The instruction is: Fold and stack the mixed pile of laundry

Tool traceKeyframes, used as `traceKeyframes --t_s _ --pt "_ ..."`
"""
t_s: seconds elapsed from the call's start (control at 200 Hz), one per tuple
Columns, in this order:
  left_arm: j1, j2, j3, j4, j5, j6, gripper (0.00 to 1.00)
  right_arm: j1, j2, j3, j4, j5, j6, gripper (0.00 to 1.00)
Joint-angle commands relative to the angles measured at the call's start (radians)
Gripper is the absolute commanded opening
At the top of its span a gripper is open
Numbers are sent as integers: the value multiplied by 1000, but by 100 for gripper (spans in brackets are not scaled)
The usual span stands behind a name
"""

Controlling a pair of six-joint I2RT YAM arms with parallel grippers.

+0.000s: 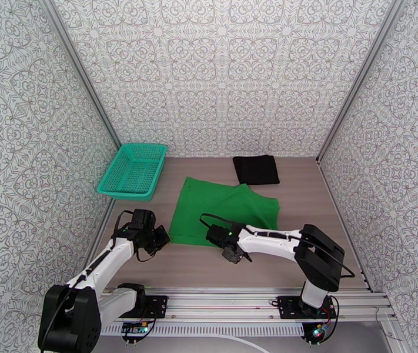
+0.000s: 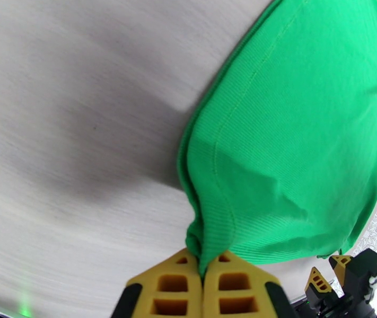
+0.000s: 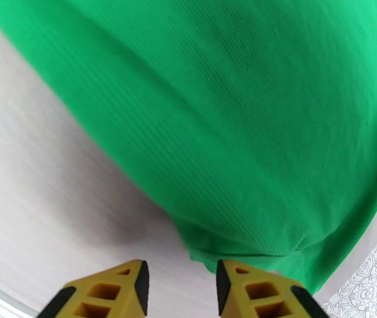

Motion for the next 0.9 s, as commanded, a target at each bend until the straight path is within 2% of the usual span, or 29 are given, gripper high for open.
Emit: traceKeyframes --t_s 0.0,0.13,0.245,0.43,0.53,0.735,0.895 --pt "10 -3 28 -17 -14 23 0 4 25 -11 9 37 32 40" --pt "12 -1 31 -17 -13 26 0 4 51 -13 20 48 33 39" --pt "12 -2 31 -19 -13 26 0 3 86 -13 20 54 30 31" --pt "18 -9 38 -35 -13 35 0 4 111 -25 26 34 25 0" --pt "22 -16 44 -51 -19 41 0 4 90 -36 19 5 21 0" --pt "42 -33 46 -116 -57 58 0 64 7 -40 1 -175 -16 0" --pt "74 -82 22 -171 -110 52 0 120 -5 -29 -55 -220 3 0"
